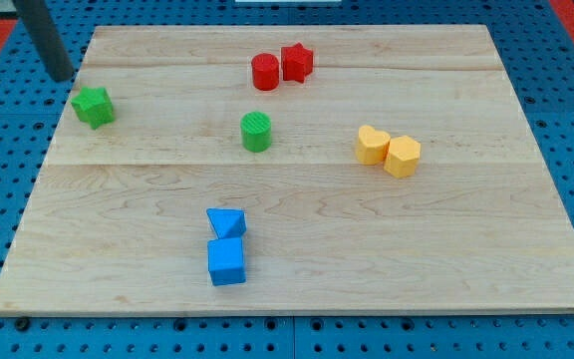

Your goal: Move the green star into the green circle

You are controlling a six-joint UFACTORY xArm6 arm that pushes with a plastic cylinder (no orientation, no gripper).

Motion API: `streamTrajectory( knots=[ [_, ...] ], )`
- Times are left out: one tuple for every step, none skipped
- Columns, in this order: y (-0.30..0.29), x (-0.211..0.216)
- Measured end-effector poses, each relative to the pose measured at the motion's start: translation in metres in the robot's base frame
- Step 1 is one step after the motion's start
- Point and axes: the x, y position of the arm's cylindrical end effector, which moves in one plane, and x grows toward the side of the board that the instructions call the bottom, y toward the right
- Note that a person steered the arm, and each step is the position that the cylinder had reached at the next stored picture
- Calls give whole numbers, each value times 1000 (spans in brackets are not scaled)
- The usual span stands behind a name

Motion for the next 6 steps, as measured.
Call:
streamTrajectory(
  knots=[
    [41,61],
    [67,81],
    [97,88],
    [91,92],
    [72,73],
    [146,61]
  ],
)
